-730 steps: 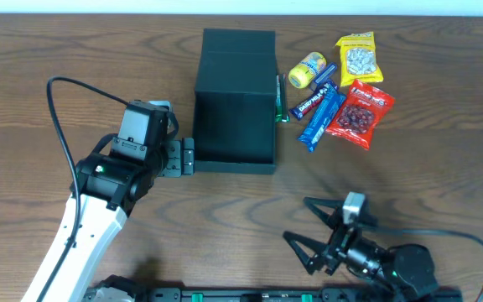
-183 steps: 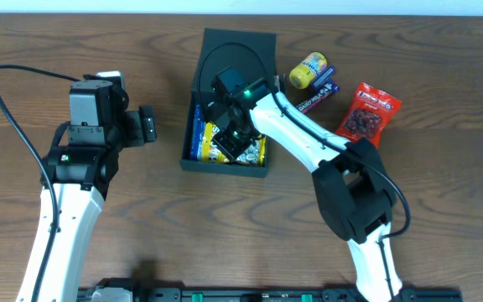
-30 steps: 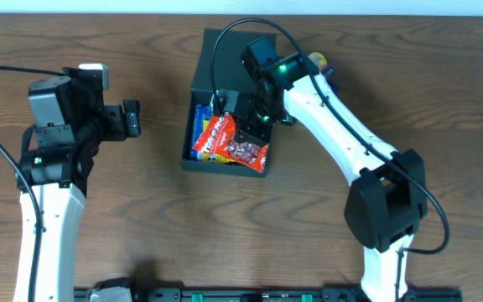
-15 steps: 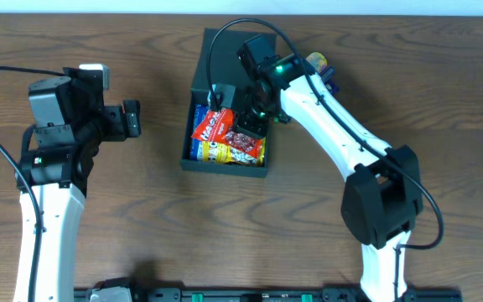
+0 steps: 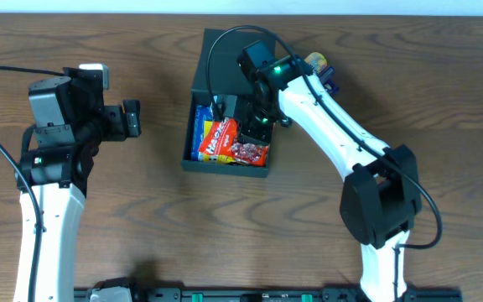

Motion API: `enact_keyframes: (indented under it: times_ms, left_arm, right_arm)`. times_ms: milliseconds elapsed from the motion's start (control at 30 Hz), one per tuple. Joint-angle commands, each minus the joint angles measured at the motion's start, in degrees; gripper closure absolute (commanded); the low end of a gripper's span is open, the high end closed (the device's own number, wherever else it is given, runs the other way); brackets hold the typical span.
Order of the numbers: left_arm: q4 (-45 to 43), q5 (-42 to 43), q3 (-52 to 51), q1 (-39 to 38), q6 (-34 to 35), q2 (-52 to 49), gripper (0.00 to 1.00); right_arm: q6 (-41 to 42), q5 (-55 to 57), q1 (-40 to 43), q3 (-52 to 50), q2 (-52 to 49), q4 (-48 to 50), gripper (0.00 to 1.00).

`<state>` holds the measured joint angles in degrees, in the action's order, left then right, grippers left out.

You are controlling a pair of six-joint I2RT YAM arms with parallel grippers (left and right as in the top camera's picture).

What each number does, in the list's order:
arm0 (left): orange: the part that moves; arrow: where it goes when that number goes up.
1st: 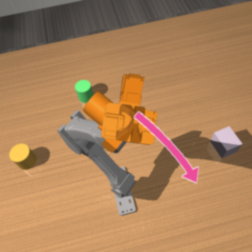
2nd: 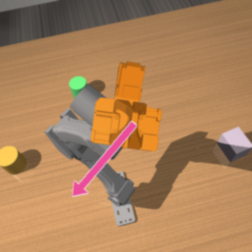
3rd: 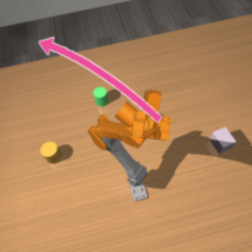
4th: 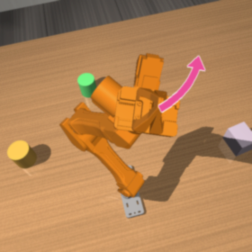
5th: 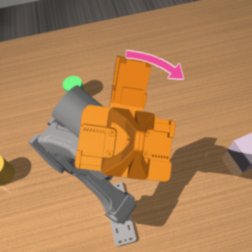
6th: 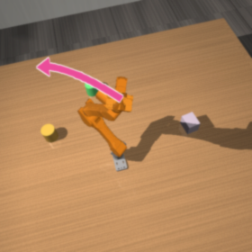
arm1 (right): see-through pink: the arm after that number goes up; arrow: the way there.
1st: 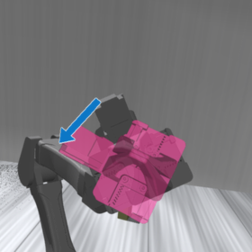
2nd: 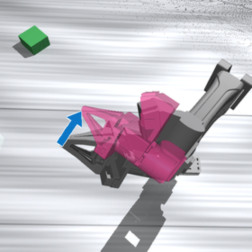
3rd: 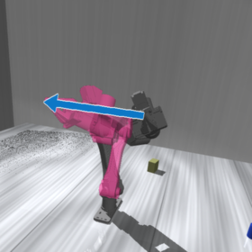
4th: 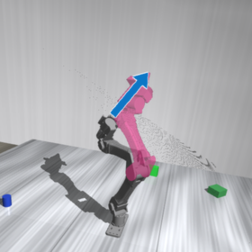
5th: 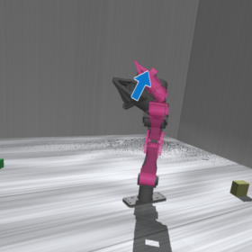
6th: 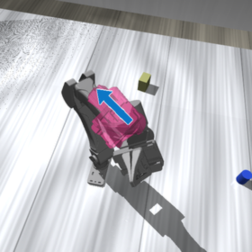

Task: Pack container
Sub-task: 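Carry the red bag over the box and lower it inside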

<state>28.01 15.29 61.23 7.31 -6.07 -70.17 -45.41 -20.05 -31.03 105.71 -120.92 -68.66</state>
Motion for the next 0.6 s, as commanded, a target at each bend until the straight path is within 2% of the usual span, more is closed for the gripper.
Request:
enact_keyframes:
  times_ms: [0, 33, 167, 200, 233, 467, 567]
  left_arm:
    - [-0.20, 0.81, 2.08, 0.22, -0.61, 0.55, 0.05]
    - [-0.20, 0.81, 2.08, 0.22, -0.61, 0.57, 0.05]
    - [-0.15, 0.81, 2.08, 0.22, -0.61, 0.57, 0.05]
    - [-0.15, 0.83, 2.08, 0.22, -0.61, 0.55, 0.05]
    - [-0.13, 0.81, 2.08, 0.22, -0.61, 0.57, 0.05]
    - [-0.11, 0.83, 2.08, 0.22, -0.61, 0.55, 0.05]
    - [-0.09, 0.81, 2.08, 0.22, -0.61, 0.55, 0.05]
  right_arm:
    - [0.72, 0.02, -1.05, 0.68, -0.96, 0.04, 0.43]
    - [1.84, 0.57, -1.20, 0.68, -0.92, 0.44, 0.29]
    - [3.69, 1.03, -1.33, 0.70, -0.90, 1.49, 0.11]
    - [4.57, 1.05, -1.31, 0.70, -0.92, 2.08, 0.10]
    - [5.31, 1.33, -1.31, 0.70, -0.90, 3.02, 0.01]
    - [13.27, 5.77, -1.31, 1.31, -0.79, 10.29, 0.01]
    - [16.02, 6.16, -1.31, 2.75, -0.79, 12.15, 0.06]
